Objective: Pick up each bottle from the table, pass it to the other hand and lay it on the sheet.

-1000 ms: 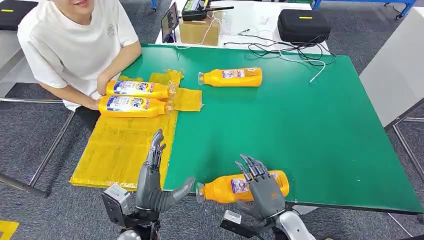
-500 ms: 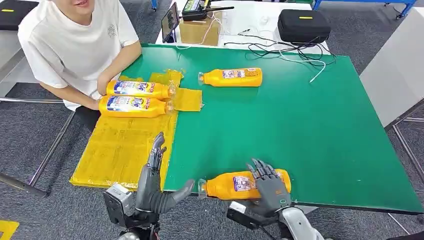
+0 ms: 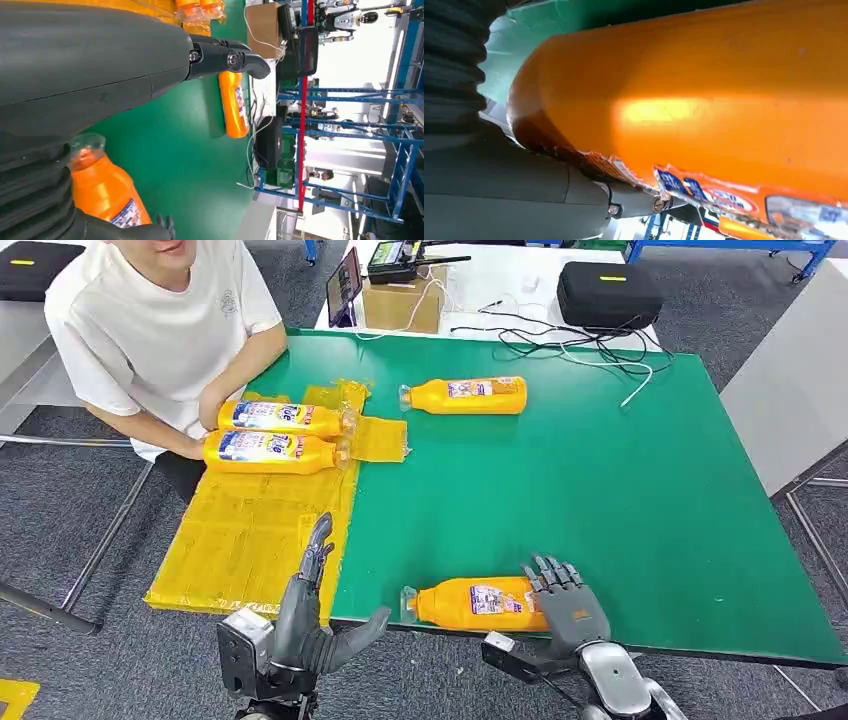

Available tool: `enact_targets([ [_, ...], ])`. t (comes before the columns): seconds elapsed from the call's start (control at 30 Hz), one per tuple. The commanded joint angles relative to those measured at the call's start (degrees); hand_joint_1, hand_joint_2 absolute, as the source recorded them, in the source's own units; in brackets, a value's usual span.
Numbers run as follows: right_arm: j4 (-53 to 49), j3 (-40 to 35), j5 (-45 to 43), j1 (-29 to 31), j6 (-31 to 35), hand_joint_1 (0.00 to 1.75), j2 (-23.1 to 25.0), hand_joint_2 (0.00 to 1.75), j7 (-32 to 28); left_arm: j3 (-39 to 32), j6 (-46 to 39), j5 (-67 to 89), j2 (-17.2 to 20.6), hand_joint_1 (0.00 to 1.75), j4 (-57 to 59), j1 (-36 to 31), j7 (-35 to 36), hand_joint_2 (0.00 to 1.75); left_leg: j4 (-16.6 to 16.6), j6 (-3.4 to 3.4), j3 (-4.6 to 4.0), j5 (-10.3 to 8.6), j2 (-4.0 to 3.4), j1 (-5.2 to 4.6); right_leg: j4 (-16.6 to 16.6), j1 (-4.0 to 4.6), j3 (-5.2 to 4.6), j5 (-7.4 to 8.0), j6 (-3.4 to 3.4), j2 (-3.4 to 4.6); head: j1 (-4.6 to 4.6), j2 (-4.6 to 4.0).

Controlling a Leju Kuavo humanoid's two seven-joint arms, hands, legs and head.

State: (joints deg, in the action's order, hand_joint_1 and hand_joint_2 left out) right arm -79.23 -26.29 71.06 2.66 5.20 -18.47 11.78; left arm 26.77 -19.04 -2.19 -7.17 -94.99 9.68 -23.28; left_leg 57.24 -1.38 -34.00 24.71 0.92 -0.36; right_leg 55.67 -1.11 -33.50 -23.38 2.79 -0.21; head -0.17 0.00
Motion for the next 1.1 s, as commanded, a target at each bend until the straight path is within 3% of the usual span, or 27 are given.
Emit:
enact_targets([
  [0.03, 5.3, 0.2, -1.3, 3.3, -2.3, 0.45, -2.3, 1.75, -0.2, -0.5, 0.3, 0.4, 0.6, 0.0, 1.3, -0.6, 0.6, 1.75, 0.0, 0.06, 0.11, 0.04, -0.15, 0.01, 0.0, 0.03, 0.11, 0.04, -0.07, 0.09, -0.02, 0.02],
  [0.07, 5.9, 0.3, -2.9, 3.8, -3.1, 1.75, -2.7, 1.75, -0.9, -0.7, 0.3, 0.3, 0.5, 0.0, 1.6, -0.8, 0.7, 1.75, 0.0, 0.02, 0.08, 0.01, -0.12, -0.06, 0.0, -0.05, 0.08, 0.04, -0.04, 0.07, 0.0, 0.0],
  [0.37, 16.3, -0.6, -15.6, 8.8, -2.7, 1.75, 0.6, 1.75, -10.2, 0.8, 2.6, -2.0, 0.4, 0.0, 4.4, -3.4, 0.4, 1.75, 0.0, -0.06, 0.09, -0.16, -0.28, -0.05, -0.2, -0.03, 0.08, 0.32, 0.01, 0.17, 0.0, 0.0],
  [0.57, 13.3, -0.7, -28.3, 5.3, -6.5, 1.75, -1.4, 1.75, -16.4, 1.1, 2.8, -3.8, 0.5, 0.0, 4.0, -3.7, -0.5, 1.75, 0.0, -0.17, 0.1, -0.07, -0.58, -0.07, -0.2, -0.04, -0.15, 0.2, 0.03, 0.37, 0.0, 0.0],
  [0.6, 12.3, -0.2, -29.4, 4.5, -6.0, 1.75, -1.3, 1.75, -17.2, 0.5, 2.8, -4.9, 0.2, 0.0, 3.7, -3.6, -0.6, 1.75, 0.0, -0.14, 0.05, -0.1, -0.57, -0.04, -0.2, -0.01, -0.54, 0.2, -0.02, 0.35, 0.02, 0.0],
  [0.8, 11.0, -1.5, -26.1, 4.2, -4.6, 1.75, -1.8, 1.75, -14.7, -1.1, 2.3, -6.4, -0.1, 0.0, 2.3, -2.8, -0.5, 1.75, -0.1, -0.12, 0.33, -0.06, -0.63, -0.01, -0.3, 0.04, -0.36, 0.13, -0.01, 0.48, 0.02, 0.02],
  [0.87, 9.5, -1.0, -28.1, 2.6, -4.7, 1.75, -1.7, 1.75, -15.8, -2.2, 1.6, -6.7, -0.5, 0.0, 0.7, -2.2, -1.6, 1.75, -0.2, -0.05, 0.44, -0.26, -0.68, 0.07, -0.4, 0.11, 0.22, 0.74, -0.06, 0.52, 0.0, 0.0],
  [0.93, 9.2, -0.7, -27.9, 2.5, -3.5, 1.75, -0.9, 1.75, -16.2, -3.0, 1.2, -7.0, -0.6, 0.0, -0.3, -1.9, -2.0, 1.75, 0.0, -0.03, 0.41, -0.23, -0.73, 0.07, -0.2, 0.11, 0.15, 0.74, -0.03, 0.58, 0.0, 0.02],
  [1.1, 3.0, 5.0, -30.9, 0.1, 3.7, 1.75, 6.9, 1.75, -20.5, -4.9, -5.5, -3.4, -2.4, 0.0, -5.4, 0.5, -7.9, 1.75, 0.0, 0.09, 0.29, -0.16, -0.77, 0.16, -0.2, 0.21, 0.06, 0.62, -0.11, 0.65, 0.0, 0.0],
])
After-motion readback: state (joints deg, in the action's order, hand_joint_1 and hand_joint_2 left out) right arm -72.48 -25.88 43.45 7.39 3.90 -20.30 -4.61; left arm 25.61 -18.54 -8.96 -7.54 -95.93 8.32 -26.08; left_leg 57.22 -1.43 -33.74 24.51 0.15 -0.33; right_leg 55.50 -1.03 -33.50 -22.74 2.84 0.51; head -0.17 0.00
